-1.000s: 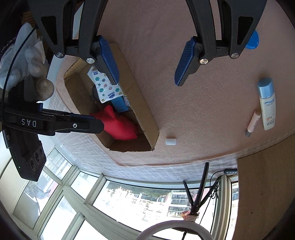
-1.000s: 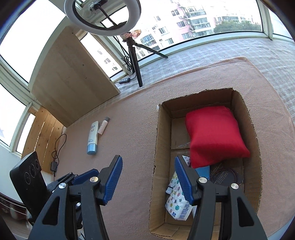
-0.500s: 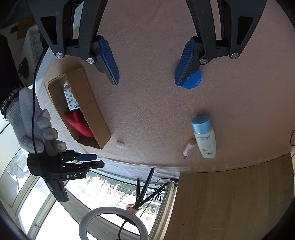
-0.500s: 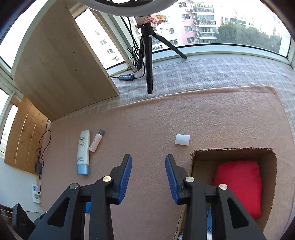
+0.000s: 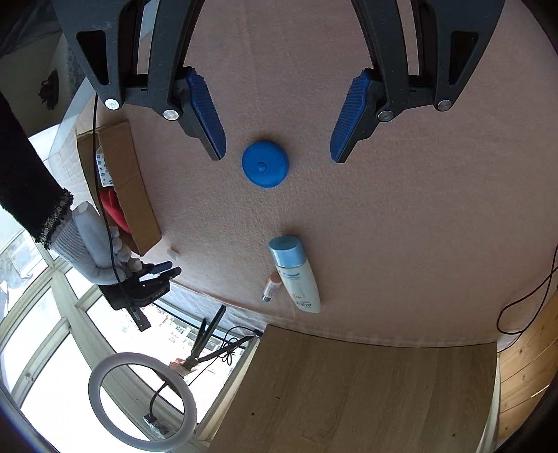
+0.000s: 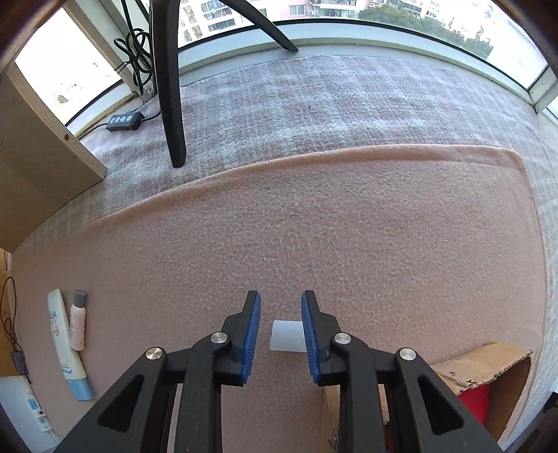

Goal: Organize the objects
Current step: 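Move the right tool to the white cup-shaped object, then grasp the white cup with the right tool while the left tool approaches the blue tape measure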

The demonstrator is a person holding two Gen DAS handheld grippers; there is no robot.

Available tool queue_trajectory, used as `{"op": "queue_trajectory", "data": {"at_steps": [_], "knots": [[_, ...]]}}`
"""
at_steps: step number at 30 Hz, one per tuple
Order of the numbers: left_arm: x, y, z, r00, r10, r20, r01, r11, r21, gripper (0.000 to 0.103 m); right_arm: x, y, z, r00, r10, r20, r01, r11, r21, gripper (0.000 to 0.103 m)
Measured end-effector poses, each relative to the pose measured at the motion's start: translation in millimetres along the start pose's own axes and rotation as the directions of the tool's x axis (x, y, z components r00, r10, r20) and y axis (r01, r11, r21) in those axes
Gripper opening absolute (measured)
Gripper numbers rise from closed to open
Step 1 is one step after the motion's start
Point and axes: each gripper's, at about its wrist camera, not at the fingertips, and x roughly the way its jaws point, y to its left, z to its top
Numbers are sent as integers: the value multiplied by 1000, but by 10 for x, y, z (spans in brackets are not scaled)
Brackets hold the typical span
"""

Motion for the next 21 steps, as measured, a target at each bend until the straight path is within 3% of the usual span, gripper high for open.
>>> {"op": "queue_trajectory", "data": {"at_steps": [9,14,17,21], "knots": [[14,30,37,1000,-13,4,13,1000,-5,66,134,-72,-35,998,-46,-34,47,999,12,22],[50,-20,48,1000,-26,-1,26,1000,-2,66,72,29,-203,993,68,-98,-69,998,-5,22],[64,-59,60,999,-34,1,34,999,3,66,-61,74,-328,957,253,-139,-255,967,4,22],[108,-101,77,999,-39,-2,39,999,7,66,-217,143,-407,982,176,-72,-181,981,-68,22]]}}
